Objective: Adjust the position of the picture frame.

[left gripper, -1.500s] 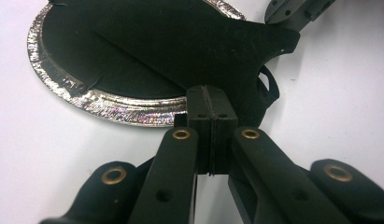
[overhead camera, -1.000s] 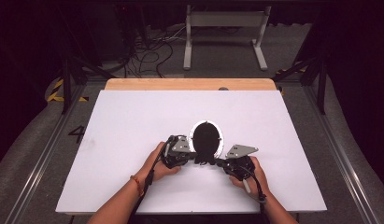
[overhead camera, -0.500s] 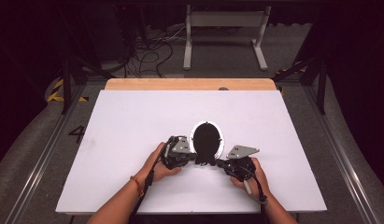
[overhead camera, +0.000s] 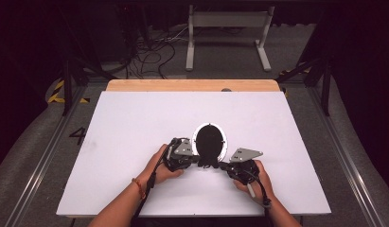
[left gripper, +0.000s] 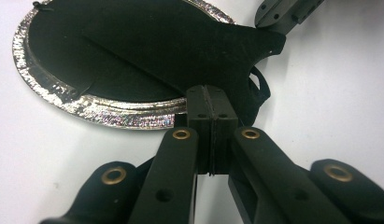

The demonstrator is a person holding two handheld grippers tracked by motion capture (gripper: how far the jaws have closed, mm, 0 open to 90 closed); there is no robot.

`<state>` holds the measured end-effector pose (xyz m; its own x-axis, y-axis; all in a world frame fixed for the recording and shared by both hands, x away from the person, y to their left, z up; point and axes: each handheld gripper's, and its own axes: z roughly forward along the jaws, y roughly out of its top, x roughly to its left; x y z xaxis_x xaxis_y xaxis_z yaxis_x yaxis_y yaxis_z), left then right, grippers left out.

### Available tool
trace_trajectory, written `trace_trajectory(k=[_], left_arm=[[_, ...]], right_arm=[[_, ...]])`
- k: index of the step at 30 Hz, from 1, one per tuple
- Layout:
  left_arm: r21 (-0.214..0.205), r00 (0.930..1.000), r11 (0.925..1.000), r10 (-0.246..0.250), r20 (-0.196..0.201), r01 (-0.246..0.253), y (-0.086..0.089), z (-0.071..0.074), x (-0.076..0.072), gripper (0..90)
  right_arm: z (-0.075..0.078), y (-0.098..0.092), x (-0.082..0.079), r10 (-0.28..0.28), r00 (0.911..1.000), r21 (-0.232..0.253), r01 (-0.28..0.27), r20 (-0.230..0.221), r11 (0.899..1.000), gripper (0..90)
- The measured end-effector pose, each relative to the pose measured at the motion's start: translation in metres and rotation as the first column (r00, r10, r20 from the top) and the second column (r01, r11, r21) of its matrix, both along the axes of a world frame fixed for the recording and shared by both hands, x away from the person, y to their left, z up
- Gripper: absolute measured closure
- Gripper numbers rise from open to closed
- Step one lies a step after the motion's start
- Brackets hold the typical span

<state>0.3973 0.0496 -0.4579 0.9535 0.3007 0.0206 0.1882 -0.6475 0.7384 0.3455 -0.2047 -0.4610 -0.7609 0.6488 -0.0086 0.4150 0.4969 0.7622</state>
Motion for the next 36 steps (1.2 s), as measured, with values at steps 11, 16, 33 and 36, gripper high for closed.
trace_trajectory(k=[11, 16, 33, 36], left_arm=[[0.029, 0.9982, 0.9996, 0.006, 0.060, -0.008, 0.003, 0.008, -0.011, 83.8], [0.027, 0.9953, 0.9988, 0.037, 0.090, -0.040, 0.023, 0.016, -0.027, 74.3], [0.000, 0.9622, 0.9772, 0.209, 0.175, -0.212, 0.093, 0.019, -0.076, 37.6], [-0.014, 0.9584, 0.9738, 0.226, 0.175, -0.227, 0.107, 0.012, -0.089, 33.4]], right_arm=[[0.008, 0.002, -0.002, -0.010, 0.9997, -0.054, 0.011, 0.024, 0.998, 88.8], [0.015, -0.010, -0.006, -0.024, 0.9994, -0.061, 0.026, 0.025, 0.998, 87.6], [0.027, -0.023, -0.012, -0.014, 0.9994, 0.011, 0.014, 0.031, 1.000, 82.3], [0.028, -0.024, -0.011, -0.025, 0.9994, 0.010, 0.024, 0.025, 1.000, 78.7]])
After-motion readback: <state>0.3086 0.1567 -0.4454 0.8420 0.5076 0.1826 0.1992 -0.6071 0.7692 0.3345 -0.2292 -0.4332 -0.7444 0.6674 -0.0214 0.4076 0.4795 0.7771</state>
